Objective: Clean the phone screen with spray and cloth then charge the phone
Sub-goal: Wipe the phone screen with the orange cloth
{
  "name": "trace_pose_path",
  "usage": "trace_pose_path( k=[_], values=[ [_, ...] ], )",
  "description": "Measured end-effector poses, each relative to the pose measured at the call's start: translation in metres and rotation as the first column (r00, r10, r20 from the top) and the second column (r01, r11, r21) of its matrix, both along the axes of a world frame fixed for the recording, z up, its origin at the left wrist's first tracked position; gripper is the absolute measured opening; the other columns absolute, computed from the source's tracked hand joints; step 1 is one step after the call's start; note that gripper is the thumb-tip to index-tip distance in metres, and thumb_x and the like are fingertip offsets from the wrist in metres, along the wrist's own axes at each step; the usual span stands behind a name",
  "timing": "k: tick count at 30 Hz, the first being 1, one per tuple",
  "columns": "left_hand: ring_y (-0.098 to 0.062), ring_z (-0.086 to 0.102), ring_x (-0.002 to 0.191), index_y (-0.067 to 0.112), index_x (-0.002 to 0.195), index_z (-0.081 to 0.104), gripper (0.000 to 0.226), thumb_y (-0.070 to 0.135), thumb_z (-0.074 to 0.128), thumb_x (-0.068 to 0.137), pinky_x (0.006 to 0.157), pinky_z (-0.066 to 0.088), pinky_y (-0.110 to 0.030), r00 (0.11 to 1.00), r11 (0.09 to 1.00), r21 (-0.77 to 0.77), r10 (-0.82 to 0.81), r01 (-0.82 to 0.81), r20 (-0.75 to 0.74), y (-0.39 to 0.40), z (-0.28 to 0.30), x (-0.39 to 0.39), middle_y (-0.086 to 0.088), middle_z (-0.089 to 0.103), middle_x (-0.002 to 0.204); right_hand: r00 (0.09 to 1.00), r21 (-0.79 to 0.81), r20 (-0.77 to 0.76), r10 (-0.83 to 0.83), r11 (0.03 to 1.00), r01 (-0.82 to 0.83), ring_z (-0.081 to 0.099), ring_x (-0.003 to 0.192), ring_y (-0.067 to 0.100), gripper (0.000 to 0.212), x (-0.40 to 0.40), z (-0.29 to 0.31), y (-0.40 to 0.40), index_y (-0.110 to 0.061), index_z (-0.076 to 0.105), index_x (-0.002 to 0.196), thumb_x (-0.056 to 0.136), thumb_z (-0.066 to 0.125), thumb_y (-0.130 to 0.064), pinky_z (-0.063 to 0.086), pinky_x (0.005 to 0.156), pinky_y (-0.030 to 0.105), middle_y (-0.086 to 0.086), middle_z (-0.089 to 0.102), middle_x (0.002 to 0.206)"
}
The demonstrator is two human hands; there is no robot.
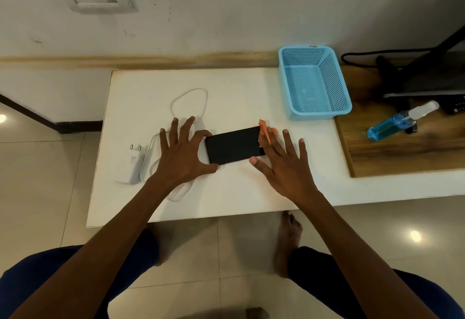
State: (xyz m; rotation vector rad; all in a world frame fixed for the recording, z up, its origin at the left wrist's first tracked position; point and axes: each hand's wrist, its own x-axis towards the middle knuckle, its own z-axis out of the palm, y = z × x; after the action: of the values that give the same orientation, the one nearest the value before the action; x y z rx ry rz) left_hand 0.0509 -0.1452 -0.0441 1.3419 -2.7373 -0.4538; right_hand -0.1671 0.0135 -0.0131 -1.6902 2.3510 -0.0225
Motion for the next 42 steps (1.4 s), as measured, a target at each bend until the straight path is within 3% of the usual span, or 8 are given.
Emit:
trace_pose_path(
  k=[7, 17, 22, 28, 38, 42],
  values=[
    [-0.035, -0.005, 0.149, 0.038, 0.137, 0.042, 0.088, 0.07, 0.073, 0.061, 0.116, -0.002, -0.06, 1.0, 1.0, 0.013, -0.004, 0.004, 0.007, -0.002, -0.001, 0.0, -0.001, 0.008, 0.162, 0.998, 0.017, -0.006, 0.066, 0.998, -0.066, -0.006, 0.154, 0.026, 0.079, -0.002, -0.017, 0.036, -0.038, -0.021, 0.153, 0.088, -0.004, -0.08, 0.006, 0.121, 0.06, -0.015, -0.025, 0.16],
    [-0.035, -0.006, 0.149, 0.037, 0.14, 0.041, 0.089, 0.069, 0.073, 0.064, 0.117, -0.003, -0.059, 0.999, 0.999, 0.033, -0.034, 0.033, 0.023, -0.005, -0.001, -0.001, -0.003, 0.006, 0.163, 0.996, 0.018, -0.013, 0.093, 0.996, -0.092, -0.012, 0.153, 0.024, 0.085, 0.009, -0.017, 0.033, -0.031, -0.013, 0.157, 0.088, -0.002, -0.08, 0.002, 0.121, 0.058, -0.006, -0.018, 0.165],
    [-0.035, -0.007, 0.149, 0.037, 0.138, 0.043, 0.087, 0.067, 0.075, 0.063, 0.117, -0.004, -0.058, 1.0, 0.999, 0.037, -0.024, 0.024, -0.003, -0.004, 0.0, -0.001, -0.003, 0.007, 0.163, 0.981, -0.032, 0.001, 0.195, 0.98, -0.195, -0.003, 0.154, 0.025, 0.083, 0.033, -0.018, 0.023, -0.026, 0.01, 0.159, 0.093, 0.009, -0.077, 0.006, 0.121, 0.059, -0.004, -0.007, 0.167],
    [-0.036, -0.007, 0.149, 0.035, 0.14, 0.043, 0.089, 0.069, 0.074, 0.064, 0.116, -0.005, -0.058, 0.999, 0.999, 0.028, -0.031, 0.031, 0.014, -0.004, 0.001, -0.001, -0.005, 0.007, 0.163, 0.96, -0.026, -0.025, 0.279, 0.96, -0.28, 0.007, 0.154, 0.028, 0.083, 0.055, -0.027, 0.01, -0.022, 0.021, 0.157, 0.094, 0.015, -0.076, 0.013, 0.118, 0.062, -0.001, 0.007, 0.167],
    [-0.035, -0.008, 0.149, 0.034, 0.141, 0.041, 0.091, 0.07, 0.073, 0.064, 0.116, -0.005, -0.058, 0.998, 0.999, 0.023, -0.045, 0.044, 0.035, -0.006, 0.001, -0.001, -0.004, 0.005, 0.163, 0.984, -0.02, -0.102, 0.146, 0.989, -0.149, 0.012, 0.153, 0.029, 0.079, 0.035, -0.022, 0.022, -0.028, 0.019, 0.158, 0.095, 0.008, -0.075, 0.007, 0.12, 0.061, -0.003, 0.012, 0.167],
    [-0.035, -0.007, 0.149, 0.035, 0.14, 0.042, 0.09, 0.07, 0.073, 0.063, 0.116, -0.004, -0.059, 0.998, 0.999, 0.02, -0.045, 0.045, 0.04, -0.006, 0.001, -0.002, -0.004, 0.005, 0.163, 0.993, -0.038, -0.118, 0.029, 0.999, -0.033, 0.011, 0.153, 0.029, 0.079, 0.017, -0.02, 0.027, -0.03, 0.004, 0.159, 0.095, 0.009, -0.076, 0.009, 0.12, 0.06, -0.005, 0.008, 0.167]
  ],
)
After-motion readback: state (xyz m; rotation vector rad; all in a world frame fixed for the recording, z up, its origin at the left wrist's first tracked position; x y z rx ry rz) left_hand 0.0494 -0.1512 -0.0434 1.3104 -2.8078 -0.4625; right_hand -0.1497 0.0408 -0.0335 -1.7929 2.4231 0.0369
